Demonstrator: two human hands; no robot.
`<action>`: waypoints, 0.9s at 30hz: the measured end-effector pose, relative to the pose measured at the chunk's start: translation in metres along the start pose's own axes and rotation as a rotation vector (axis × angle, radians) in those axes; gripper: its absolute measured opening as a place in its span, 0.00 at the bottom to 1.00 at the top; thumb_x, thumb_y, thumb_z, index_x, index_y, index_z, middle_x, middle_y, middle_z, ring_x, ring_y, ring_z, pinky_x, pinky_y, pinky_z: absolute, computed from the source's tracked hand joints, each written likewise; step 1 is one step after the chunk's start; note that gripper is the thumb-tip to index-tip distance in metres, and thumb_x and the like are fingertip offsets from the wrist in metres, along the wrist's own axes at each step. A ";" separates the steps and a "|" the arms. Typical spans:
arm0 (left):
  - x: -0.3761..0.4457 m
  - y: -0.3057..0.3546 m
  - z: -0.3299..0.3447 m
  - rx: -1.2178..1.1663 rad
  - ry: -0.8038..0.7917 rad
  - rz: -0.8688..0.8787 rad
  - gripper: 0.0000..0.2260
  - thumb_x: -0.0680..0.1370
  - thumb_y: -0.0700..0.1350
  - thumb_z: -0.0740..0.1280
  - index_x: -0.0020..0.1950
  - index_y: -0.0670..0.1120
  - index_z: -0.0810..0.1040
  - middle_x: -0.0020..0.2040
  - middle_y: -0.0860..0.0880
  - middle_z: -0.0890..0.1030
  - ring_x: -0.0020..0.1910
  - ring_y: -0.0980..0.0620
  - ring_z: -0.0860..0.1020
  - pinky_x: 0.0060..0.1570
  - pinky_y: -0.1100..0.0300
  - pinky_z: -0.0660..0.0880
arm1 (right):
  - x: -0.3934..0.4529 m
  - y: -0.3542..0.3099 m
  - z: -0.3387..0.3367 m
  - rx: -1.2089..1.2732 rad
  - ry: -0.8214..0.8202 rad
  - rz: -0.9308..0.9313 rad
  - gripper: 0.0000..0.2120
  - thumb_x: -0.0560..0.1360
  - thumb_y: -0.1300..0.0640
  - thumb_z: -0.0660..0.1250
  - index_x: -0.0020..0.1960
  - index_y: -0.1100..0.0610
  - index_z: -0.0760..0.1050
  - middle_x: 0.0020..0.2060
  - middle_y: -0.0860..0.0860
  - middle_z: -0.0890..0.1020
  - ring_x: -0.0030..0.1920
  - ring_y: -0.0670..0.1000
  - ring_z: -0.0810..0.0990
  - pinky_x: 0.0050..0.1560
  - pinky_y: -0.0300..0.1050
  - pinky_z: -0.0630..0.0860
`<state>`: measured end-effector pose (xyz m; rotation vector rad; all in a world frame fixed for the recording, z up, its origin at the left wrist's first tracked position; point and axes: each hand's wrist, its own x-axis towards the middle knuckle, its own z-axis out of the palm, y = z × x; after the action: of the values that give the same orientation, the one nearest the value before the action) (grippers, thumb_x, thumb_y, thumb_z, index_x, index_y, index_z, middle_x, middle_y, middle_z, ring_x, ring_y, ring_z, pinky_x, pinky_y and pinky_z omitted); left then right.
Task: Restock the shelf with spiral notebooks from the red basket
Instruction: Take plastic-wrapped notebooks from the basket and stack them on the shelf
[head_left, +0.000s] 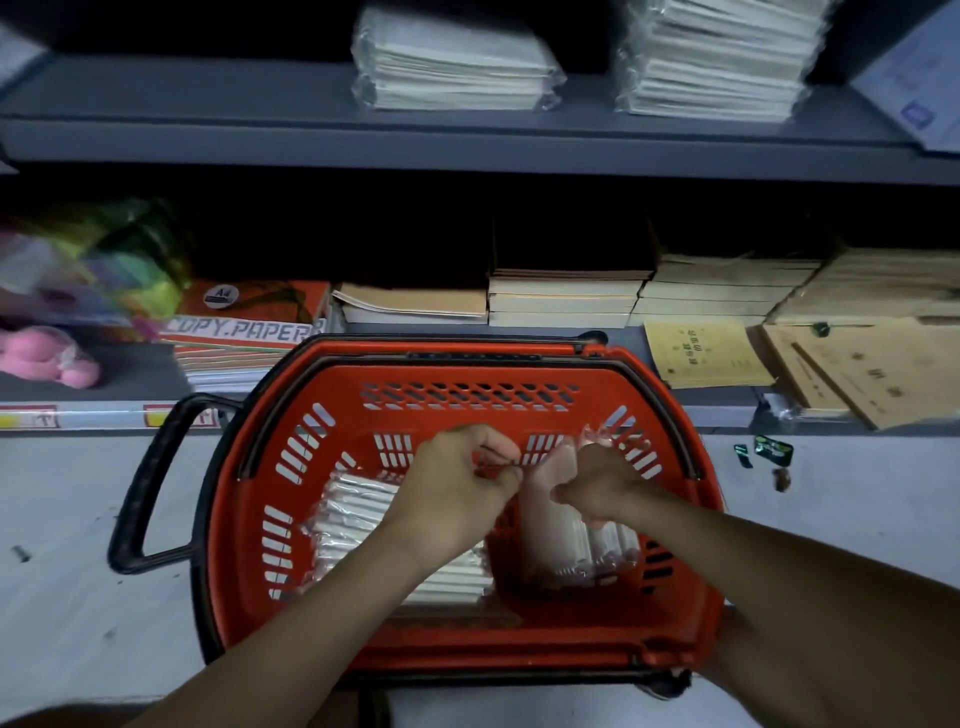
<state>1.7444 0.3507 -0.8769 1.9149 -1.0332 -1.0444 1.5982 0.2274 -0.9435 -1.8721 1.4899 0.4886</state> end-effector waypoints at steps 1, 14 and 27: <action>-0.002 0.000 -0.001 -0.001 -0.004 0.007 0.06 0.75 0.41 0.72 0.44 0.53 0.81 0.37 0.57 0.82 0.34 0.61 0.77 0.37 0.72 0.70 | -0.001 -0.002 0.005 -0.047 0.034 -0.023 0.13 0.77 0.54 0.67 0.57 0.60 0.75 0.68 0.64 0.75 0.68 0.62 0.76 0.53 0.43 0.80; -0.020 -0.021 -0.027 0.129 -0.026 -0.001 0.04 0.77 0.42 0.69 0.48 0.50 0.81 0.41 0.56 0.80 0.41 0.60 0.78 0.37 0.80 0.68 | -0.034 -0.021 -0.026 -0.077 0.145 -0.159 0.13 0.71 0.54 0.71 0.34 0.63 0.77 0.30 0.57 0.78 0.31 0.51 0.75 0.33 0.42 0.68; -0.035 0.006 -0.031 0.041 0.007 0.004 0.05 0.77 0.49 0.68 0.50 0.50 0.80 0.45 0.52 0.84 0.39 0.56 0.81 0.39 0.63 0.76 | -0.134 -0.013 -0.096 0.910 0.354 -0.437 0.11 0.78 0.60 0.65 0.49 0.70 0.74 0.39 0.65 0.81 0.40 0.61 0.80 0.39 0.52 0.77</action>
<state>1.7579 0.3848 -0.8474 1.9469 -1.0618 -1.0203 1.5628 0.2542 -0.7847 -1.4727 1.1426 -0.6616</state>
